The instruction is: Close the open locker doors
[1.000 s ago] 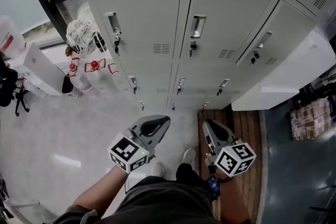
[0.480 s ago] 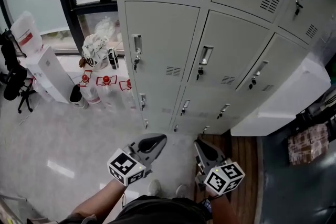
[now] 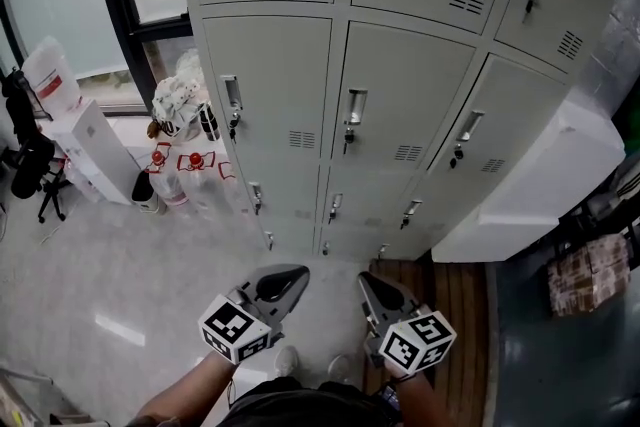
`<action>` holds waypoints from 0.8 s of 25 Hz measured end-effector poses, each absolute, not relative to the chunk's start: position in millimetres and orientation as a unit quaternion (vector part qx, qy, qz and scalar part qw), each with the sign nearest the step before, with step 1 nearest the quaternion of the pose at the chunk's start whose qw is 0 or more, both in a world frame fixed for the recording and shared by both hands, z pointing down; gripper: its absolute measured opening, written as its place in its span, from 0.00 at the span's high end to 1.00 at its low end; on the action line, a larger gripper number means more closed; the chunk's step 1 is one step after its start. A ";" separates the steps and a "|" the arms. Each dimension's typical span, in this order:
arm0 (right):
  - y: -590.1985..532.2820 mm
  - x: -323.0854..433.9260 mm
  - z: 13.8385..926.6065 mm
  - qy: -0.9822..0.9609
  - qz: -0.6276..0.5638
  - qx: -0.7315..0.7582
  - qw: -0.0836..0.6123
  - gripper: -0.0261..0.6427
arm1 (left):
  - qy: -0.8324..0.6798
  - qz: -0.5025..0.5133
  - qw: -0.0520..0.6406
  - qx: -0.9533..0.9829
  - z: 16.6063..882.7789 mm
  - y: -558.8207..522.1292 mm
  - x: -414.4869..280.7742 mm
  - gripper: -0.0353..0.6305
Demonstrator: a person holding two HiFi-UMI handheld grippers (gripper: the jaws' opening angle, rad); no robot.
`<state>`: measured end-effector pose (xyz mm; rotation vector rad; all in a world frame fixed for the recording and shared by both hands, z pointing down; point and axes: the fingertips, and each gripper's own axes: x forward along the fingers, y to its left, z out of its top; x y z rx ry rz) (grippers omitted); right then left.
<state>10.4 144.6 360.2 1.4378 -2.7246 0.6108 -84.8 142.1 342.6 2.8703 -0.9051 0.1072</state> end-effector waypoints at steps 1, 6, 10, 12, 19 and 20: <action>145.2 13.6 360.2 -0.868 0.195 0.456 -0.001 0.93 | -0.302 0.038 0.063 0.950 343.2 143.9 -82.3 0.93; 149.2 24.0 361.4 -0.872 0.198 0.448 -0.004 0.93 | -0.316 0.041 0.064 0.946 345.3 150.1 -73.5 0.93; 151.5 27.2 363.2 -0.875 0.198 0.442 -0.003 0.93 | -0.321 0.039 0.065 0.944 346.9 153.8 -68.4 0.93; 152.5 28.2 363.8 -0.876 0.199 0.440 -0.002 0.93 | -0.322 0.038 0.066 0.944 347.8 155.7 -66.2 0.93; 151.2 32.6 366.0 -0.876 0.200 0.439 -0.001 0.93 | -0.324 0.038 0.069 0.943 350.9 156.0 -61.4 0.93; 150.7 33.2 366.6 -0.876 0.200 0.439 -0.001 0.93 | -0.324 0.038 0.069 0.943 351.3 155.6 -60.9 0.93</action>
